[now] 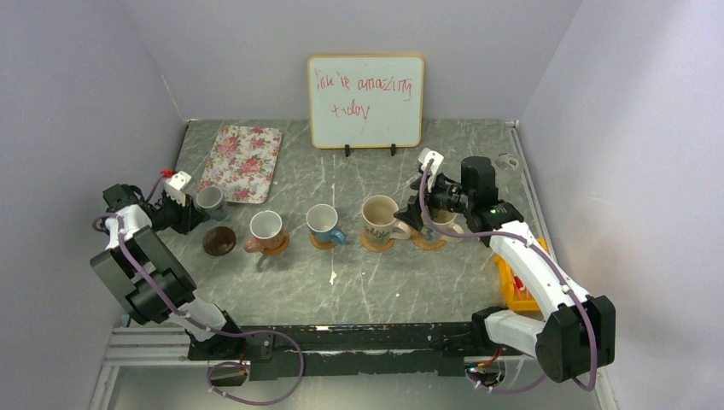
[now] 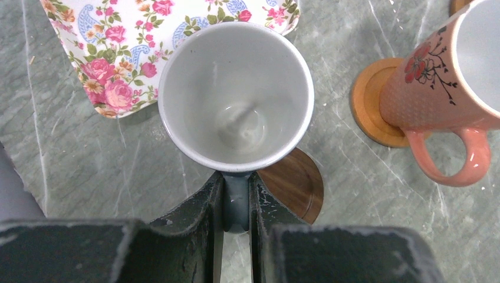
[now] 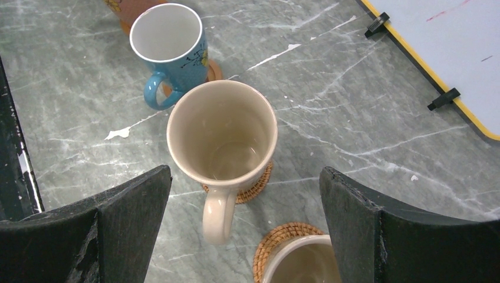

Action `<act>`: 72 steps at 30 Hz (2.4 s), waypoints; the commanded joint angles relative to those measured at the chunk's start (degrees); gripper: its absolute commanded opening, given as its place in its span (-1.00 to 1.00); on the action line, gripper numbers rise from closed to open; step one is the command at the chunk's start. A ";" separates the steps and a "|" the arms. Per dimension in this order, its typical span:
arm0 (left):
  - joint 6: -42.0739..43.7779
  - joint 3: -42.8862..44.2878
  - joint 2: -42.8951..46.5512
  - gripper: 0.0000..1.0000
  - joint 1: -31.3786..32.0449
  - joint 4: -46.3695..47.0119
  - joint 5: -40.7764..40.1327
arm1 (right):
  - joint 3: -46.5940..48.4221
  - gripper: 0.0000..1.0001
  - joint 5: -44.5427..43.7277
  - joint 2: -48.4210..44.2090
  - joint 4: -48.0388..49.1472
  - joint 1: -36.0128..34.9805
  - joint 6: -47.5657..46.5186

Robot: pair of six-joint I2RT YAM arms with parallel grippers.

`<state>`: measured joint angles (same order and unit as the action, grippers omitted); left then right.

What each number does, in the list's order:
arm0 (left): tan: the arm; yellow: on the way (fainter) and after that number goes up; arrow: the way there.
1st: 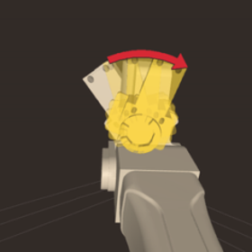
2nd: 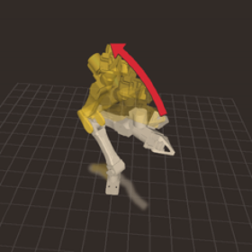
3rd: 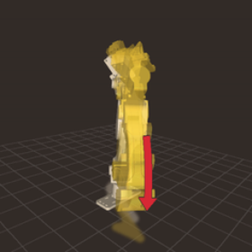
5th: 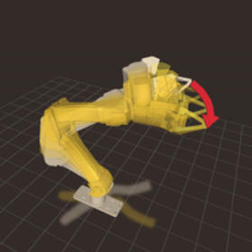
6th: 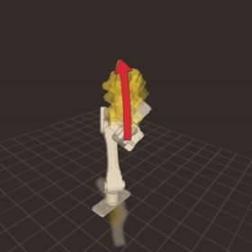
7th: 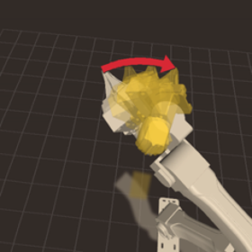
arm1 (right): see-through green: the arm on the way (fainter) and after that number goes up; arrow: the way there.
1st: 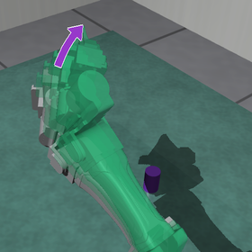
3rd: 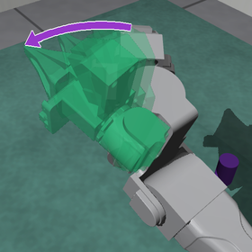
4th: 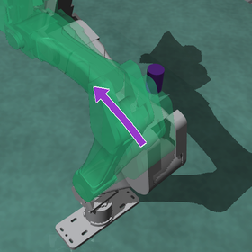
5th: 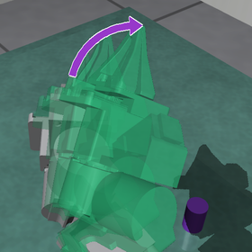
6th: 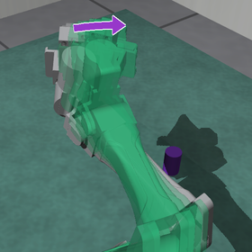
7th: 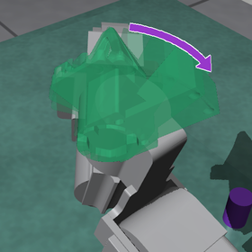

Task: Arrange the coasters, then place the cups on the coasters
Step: Pick up the cup from the tray, then place the cup on the coaster.

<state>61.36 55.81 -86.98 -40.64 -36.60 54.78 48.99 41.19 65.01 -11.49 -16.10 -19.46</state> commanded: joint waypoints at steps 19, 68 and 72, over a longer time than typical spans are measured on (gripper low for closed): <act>24.95 1.68 -5.44 -0.90 -6.92 -20.71 8.64 | 0.06 1.00 1.59 1.01 1.75 0.54 0.29; 28.14 -3.28 -4.38 -0.90 -10.97 -18.81 7.18 | 0.05 1.00 1.44 0.77 1.72 0.52 0.31; 27.09 -3.77 -4.19 -0.90 -10.98 -17.45 6.63 | 0.05 1.00 1.26 0.64 1.82 0.52 0.48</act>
<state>85.73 51.37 -91.02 -51.20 -52.47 57.78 48.99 41.21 66.08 -11.49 -15.77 -19.29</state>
